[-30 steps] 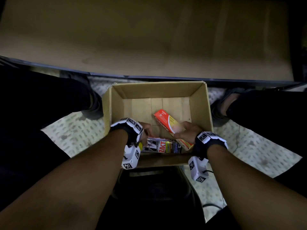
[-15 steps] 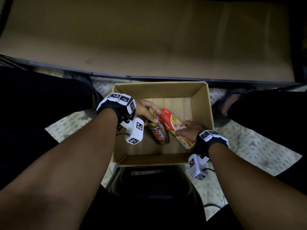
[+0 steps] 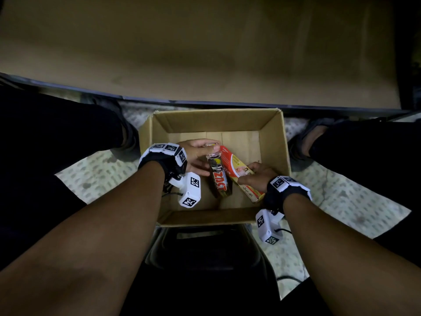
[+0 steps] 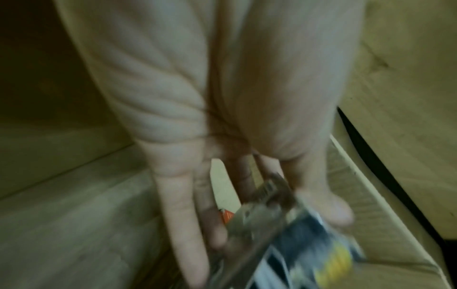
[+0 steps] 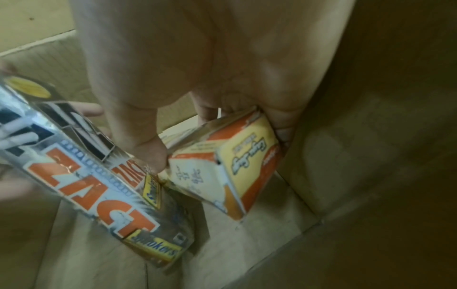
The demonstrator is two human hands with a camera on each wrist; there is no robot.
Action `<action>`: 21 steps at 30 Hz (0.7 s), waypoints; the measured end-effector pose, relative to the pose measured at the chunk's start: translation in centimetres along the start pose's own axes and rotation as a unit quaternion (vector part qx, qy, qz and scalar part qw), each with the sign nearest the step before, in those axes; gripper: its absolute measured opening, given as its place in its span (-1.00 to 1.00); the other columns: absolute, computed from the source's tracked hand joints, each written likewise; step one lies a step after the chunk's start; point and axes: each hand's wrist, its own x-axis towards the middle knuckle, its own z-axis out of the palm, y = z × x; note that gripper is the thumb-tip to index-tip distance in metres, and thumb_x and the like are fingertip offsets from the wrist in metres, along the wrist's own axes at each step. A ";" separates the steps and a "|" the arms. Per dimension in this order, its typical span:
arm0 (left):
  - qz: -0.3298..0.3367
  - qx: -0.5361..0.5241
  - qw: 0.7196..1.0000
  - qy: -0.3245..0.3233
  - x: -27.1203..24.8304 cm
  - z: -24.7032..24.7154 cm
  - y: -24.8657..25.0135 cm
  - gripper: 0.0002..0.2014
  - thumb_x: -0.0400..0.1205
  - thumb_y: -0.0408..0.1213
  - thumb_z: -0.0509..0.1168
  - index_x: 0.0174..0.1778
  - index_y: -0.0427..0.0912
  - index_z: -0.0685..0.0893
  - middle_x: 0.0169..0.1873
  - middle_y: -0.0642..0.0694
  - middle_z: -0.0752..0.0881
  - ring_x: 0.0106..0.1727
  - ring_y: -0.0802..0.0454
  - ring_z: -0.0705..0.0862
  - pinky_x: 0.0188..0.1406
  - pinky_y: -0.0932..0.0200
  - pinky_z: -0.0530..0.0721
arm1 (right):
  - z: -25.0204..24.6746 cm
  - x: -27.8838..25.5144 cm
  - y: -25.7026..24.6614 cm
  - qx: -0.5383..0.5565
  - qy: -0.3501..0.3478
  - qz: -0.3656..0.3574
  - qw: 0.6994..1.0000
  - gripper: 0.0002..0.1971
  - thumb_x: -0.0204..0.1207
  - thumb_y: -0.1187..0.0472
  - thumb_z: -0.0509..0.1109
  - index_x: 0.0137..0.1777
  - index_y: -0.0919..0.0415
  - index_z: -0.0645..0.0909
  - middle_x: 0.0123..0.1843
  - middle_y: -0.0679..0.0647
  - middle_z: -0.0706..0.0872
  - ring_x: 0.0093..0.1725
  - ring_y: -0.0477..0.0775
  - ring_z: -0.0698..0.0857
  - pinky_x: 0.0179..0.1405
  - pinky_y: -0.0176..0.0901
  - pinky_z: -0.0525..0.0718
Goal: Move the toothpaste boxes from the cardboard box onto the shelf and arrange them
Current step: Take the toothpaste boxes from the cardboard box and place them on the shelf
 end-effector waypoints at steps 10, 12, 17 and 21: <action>0.005 -0.010 0.999 0.045 1.3 -0.3 -2.4 -0.36 0.39 -0.49 0.60 0.36 -0.10 0.56 0.32 -0.13 0.66 0.25 -0.09 0.70 0.05 -0.11 0.79 | -0.2 -0.1 -0.1 0.035 -0.010 0.018 0.999 -0.61 0.38 0.01 0.57 0.21 0.01 0.68 0.10 0.03 0.77 -0.05 0.07 0.76 -0.15 -0.19 0.68; -0.004 0.011 0.997 0.081 1.5 -0.6 -2.9 -0.32 0.32 -0.33 0.67 0.35 -0.07 0.60 0.27 -0.09 0.71 0.28 -0.09 0.68 -0.05 -0.07 0.80 | -0.1 0.1 -0.4 0.039 -0.008 0.025 0.999 -0.60 0.37 -0.06 0.55 0.19 0.02 0.69 0.09 0.04 0.79 -0.04 0.08 0.78 -0.06 -0.12 0.74; -0.033 0.057 0.993 0.100 1.4 -0.9 -2.7 -0.15 0.19 -0.14 0.73 0.42 -0.06 0.58 0.25 -0.09 0.71 0.28 -0.13 0.67 0.20 -0.16 0.71 | -0.2 0.2 -1.1 -0.063 -0.050 0.040 0.996 -0.50 0.39 -0.10 0.50 0.26 0.14 0.64 -0.02 0.06 0.74 -0.18 0.02 0.72 -0.34 -0.25 0.55; -0.043 0.071 0.991 0.102 1.5 -1.2 -2.3 -0.39 0.39 -0.28 0.63 0.36 -0.12 0.62 0.18 -0.15 0.74 0.25 -0.20 0.69 0.18 -0.12 0.71 | 0.5 0.9 -1.3 -0.177 -0.073 0.047 0.980 -0.27 0.12 -0.31 0.47 0.25 0.10 0.62 -0.04 0.06 0.72 -0.14 0.11 0.73 -0.14 -0.12 0.69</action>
